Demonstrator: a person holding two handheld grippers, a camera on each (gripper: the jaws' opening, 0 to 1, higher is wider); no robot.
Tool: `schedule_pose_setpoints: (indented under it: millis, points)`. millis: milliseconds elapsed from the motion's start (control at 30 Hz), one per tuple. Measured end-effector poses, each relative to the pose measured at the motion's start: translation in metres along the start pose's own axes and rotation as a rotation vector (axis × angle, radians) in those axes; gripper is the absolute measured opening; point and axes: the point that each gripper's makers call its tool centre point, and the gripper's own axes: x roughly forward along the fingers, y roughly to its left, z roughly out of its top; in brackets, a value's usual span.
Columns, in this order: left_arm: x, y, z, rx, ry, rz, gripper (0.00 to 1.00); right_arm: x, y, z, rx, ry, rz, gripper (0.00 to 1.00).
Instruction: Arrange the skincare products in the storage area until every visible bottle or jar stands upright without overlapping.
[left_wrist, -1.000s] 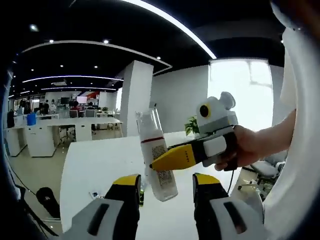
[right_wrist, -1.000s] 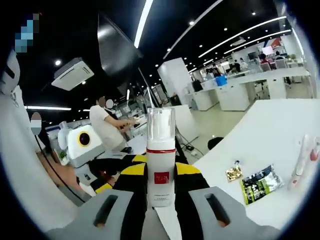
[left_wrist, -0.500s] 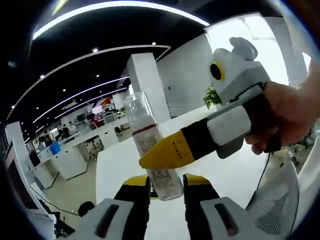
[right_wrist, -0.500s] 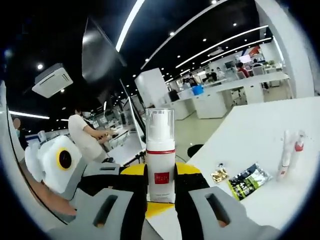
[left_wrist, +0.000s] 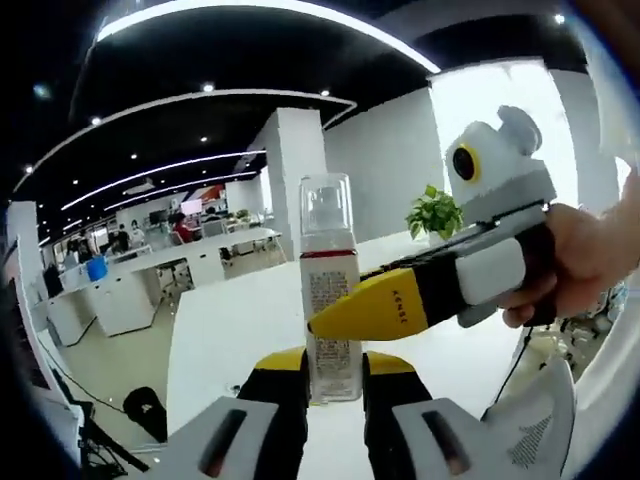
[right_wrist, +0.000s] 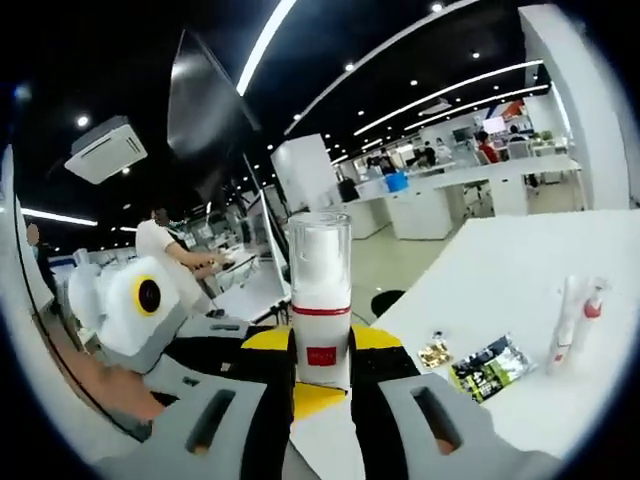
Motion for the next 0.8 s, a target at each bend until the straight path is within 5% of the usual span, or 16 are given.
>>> schedule_pose_setpoints:
  millis: [167,433,800]
  points:
    - [-0.003,-0.007,0.006,-0.168,-0.061,-0.130,0.18,-0.002,0.006,0.004,-0.040,0.019,0.076,0.25]
    - [-0.012,-0.035,0.011,-0.235,-0.073,-0.368,0.18,-0.014,0.019,0.015,-0.011,0.020,0.228,0.24]
    - [-0.023,-0.050,0.011,-0.285,-0.076,-0.495,0.18,-0.028,0.034,0.009,-0.083,0.132,0.355,0.23]
